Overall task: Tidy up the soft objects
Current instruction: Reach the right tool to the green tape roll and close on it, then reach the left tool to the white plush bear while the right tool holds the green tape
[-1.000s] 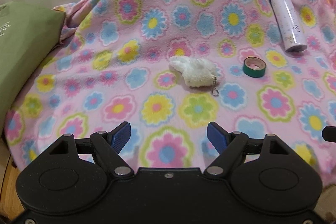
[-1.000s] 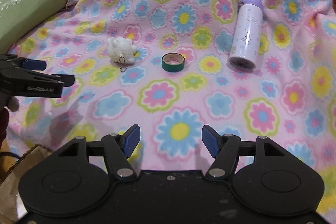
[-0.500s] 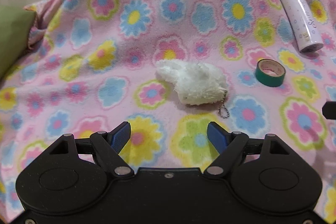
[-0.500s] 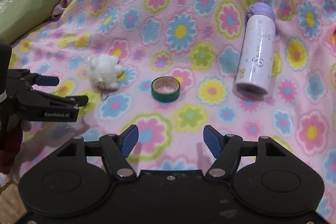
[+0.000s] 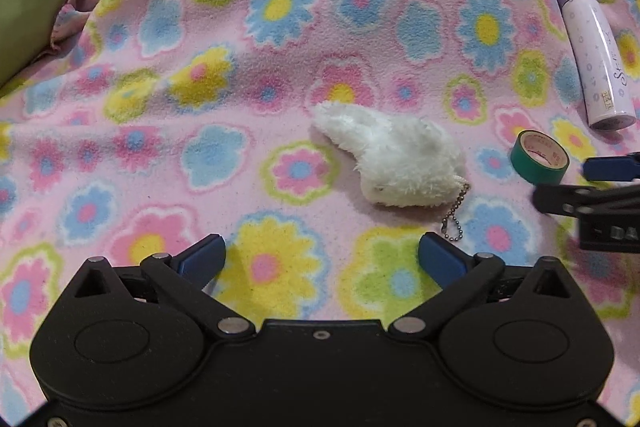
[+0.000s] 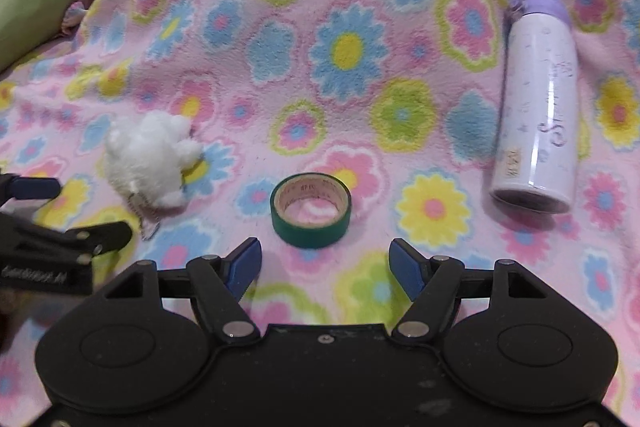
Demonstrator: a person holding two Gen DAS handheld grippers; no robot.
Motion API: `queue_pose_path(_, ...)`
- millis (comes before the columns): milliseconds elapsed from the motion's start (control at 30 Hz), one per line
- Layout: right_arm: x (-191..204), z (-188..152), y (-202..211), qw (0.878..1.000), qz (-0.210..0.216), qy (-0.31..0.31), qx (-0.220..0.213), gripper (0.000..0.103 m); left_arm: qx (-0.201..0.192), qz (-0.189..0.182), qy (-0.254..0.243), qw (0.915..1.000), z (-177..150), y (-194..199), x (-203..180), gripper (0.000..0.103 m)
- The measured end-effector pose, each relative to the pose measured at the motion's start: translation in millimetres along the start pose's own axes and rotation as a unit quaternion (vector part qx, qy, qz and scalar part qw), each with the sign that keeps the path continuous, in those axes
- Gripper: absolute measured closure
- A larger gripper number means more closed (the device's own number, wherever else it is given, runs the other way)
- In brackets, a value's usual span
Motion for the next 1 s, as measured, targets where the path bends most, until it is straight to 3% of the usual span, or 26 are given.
queue_pose_path(100, 4.4, 8.3, -8.3, 1.000, -0.004, 0.002, -0.001, 0.025, 0.001, 0.001, 0.000, 1.0000, 0.5, -0.7, 0.0, 0.002)
queue_pose_path(400, 11.2, 15.8, -21.9, 1.000, 0.007, 0.012, -0.011, 0.026, 0.002, 0.000, 0.001, 1.0000, 0.4, -1.1, -0.4, 0.002)
queue_pose_path(500, 4.1, 14.9, -21.5, 1.000, 0.025, -0.008, -0.014, 0.033, 0.001, 0.000, 0.001, 1.0000, 0.2, -1.0, -0.4, 0.002)
queue_pose_path(567, 0.8, 14.6, -21.2, 0.999, 0.026, -0.016, -0.017, 0.053, 0.001, 0.000, 0.000, 1.0000, 0.1, -0.9, -0.4, 0.002)
queue_pose_path(600, 0.2, 14.4, -20.2, 0.999, 0.023, -0.017, -0.018, 0.055, 0.000, 0.000, 0.000, 1.0000, 0.1, -0.9, -0.5, 0.002)
queue_pose_path(1000, -12.4, -10.9, 18.7, 1.000, -0.001, 0.011, -0.021, 0.056, -0.002, -0.002, 0.001, 1.0000, -0.1, -0.5, -0.7, 0.002)
Point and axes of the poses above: each gripper's, at about its wrist camera, not at the fingertips, and y roughly against the way its jaws point, x to its left, z to its top, the point moved 1 cm from there along -y, roughly the way its jaws point
